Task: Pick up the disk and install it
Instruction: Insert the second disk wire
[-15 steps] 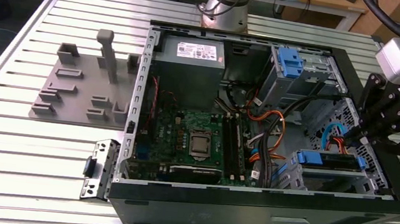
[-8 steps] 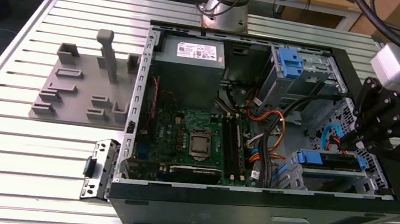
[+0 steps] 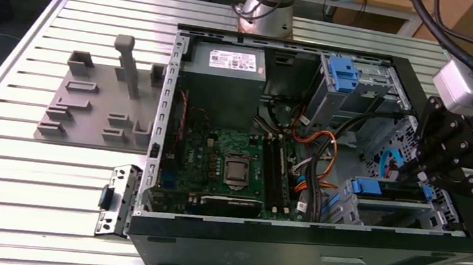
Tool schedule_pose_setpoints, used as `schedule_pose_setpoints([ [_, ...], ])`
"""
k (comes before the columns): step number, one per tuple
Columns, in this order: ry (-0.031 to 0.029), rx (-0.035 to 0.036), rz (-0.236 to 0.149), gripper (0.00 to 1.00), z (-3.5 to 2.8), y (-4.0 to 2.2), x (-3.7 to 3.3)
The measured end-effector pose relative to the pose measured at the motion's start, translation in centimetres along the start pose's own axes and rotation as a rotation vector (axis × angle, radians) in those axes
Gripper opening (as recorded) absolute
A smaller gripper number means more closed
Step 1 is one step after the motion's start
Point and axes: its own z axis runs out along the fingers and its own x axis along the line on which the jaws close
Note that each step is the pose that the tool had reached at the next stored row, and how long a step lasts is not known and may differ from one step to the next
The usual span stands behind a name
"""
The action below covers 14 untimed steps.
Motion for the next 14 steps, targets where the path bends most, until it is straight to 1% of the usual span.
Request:
schedule_pose_setpoints([
  [6,0.0002,-0.0002,-0.003,0.16,0.35,0.02,0.30],
  [11,0.0002,-0.0003,-0.004,0.16,0.82,0.00,0.39],
  [13,-0.0006,-0.0002,-0.004,0.16,0.97,0.00,0.40],
  [14,-0.0022,-0.0002,-0.005,0.16,0.99,-0.01,0.40],
])
